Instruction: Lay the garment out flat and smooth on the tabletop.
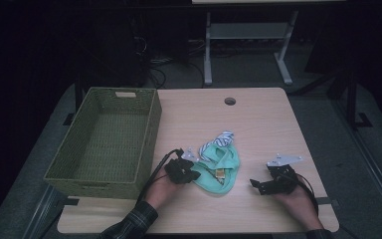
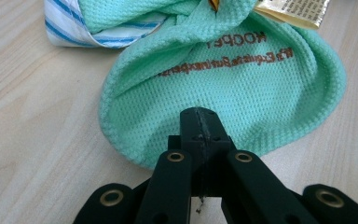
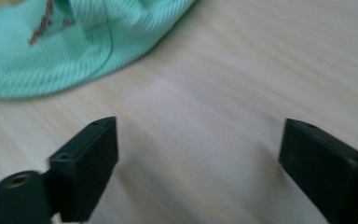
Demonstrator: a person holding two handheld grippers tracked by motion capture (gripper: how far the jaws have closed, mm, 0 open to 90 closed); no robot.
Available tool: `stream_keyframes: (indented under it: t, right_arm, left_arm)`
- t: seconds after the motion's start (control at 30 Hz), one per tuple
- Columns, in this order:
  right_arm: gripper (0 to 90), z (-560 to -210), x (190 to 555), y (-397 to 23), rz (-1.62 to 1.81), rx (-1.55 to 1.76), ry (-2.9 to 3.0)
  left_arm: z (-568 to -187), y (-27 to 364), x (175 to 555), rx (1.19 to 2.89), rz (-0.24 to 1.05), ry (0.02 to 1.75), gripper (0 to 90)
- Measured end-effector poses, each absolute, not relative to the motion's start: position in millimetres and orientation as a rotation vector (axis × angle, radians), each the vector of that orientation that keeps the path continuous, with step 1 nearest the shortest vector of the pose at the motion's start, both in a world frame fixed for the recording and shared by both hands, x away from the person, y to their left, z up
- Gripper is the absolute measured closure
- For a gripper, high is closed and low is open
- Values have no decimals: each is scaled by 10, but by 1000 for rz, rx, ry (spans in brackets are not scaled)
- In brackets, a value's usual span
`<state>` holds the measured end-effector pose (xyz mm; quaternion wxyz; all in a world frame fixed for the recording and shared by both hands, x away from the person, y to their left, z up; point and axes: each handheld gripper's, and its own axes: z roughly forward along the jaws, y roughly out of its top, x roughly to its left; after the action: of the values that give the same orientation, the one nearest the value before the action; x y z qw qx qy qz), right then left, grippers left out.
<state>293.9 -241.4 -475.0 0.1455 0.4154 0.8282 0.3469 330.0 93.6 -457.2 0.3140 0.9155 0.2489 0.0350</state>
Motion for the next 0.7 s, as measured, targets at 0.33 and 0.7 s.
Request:
stream_keyframes:
  t: [0.33, 0.7]
  right_arm:
    - [342, -4497, 3244, -2361, 1068, 1170, 2332]
    - [644, -4397, 3672, -2194, 1128, 1104, 2399]
  left_arm:
    - [-4575, 949, 3323, 2405, 64, 674, 897]
    - [-4574, 950, 3327, 2406, 63, 674, 898]
